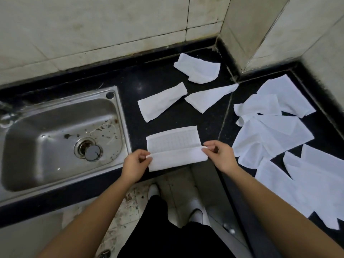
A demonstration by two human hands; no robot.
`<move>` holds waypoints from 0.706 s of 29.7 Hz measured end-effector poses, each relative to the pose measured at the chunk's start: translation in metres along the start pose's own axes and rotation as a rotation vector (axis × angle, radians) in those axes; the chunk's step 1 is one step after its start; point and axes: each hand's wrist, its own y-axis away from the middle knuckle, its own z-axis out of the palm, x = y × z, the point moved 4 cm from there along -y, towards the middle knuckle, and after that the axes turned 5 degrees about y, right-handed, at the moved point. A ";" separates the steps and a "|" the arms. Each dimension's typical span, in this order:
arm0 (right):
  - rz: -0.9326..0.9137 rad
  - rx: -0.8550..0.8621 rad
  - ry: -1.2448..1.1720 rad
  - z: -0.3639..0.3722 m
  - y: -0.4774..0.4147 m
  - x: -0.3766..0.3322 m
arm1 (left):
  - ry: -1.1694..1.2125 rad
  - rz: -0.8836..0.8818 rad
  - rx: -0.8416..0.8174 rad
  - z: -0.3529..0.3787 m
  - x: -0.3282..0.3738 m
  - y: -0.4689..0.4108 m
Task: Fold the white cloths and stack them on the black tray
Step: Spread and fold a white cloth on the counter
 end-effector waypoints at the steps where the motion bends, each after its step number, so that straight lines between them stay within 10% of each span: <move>1: 0.029 0.014 -0.041 0.002 -0.009 -0.003 | 0.060 -0.036 0.029 -0.001 0.001 -0.010; 21: 0.112 0.148 0.024 0.040 -0.104 -0.015 | -0.022 0.065 0.185 0.002 -0.001 -0.090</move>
